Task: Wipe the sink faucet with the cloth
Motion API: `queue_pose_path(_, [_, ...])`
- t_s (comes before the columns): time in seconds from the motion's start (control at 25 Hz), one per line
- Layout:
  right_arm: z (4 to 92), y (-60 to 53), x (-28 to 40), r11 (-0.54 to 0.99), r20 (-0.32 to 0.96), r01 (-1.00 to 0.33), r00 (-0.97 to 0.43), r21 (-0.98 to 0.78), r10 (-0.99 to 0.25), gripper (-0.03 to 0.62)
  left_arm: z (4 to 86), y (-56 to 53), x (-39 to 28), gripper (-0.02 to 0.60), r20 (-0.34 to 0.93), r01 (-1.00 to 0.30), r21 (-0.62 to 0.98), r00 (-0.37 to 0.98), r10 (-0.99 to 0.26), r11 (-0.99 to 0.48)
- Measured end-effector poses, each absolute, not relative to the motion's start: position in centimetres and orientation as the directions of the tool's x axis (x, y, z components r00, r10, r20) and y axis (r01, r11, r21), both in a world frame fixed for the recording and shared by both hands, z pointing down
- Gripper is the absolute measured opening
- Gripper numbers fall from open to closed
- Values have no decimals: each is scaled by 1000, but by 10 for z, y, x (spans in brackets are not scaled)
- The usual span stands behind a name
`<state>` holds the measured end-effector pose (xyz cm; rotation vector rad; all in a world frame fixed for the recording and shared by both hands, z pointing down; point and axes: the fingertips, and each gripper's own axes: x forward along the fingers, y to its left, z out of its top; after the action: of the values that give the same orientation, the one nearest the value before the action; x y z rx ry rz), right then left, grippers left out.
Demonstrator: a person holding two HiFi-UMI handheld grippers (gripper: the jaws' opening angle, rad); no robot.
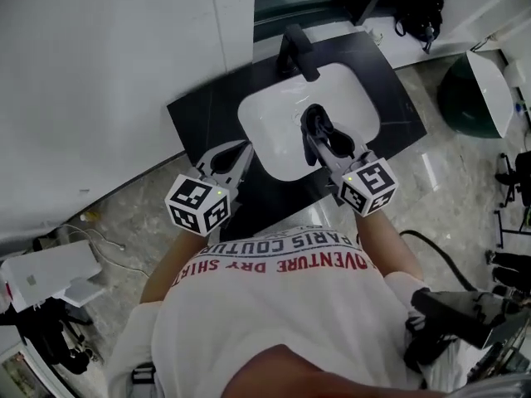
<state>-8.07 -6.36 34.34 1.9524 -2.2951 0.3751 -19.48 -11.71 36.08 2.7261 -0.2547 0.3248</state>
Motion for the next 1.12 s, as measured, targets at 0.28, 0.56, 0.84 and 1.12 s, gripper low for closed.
queue_pose_path(0.28, [356, 90, -29, 387, 225, -921, -369, 43, -902, 77, 378, 53, -122, 0, 210, -372, 321, 925, -318, -871])
queue_pose_path(0.56, [342, 230, 5, 513, 230, -858, -506, -33, -831, 77, 356, 219, -84, 0, 273, -505, 292, 858, -435, -812])
queue_pose_path(0.84, [323, 321, 0, 550, 194, -813, -580, -190, -791, 77, 326, 317, -89, 0, 263, -556, 267, 828, -496, -787])
queue_pose_path(1.12, [324, 490, -13, 586, 196, -797, -604, -147, -773, 77, 323, 485, -83, 0, 227, -529, 244, 846, -482, -813])
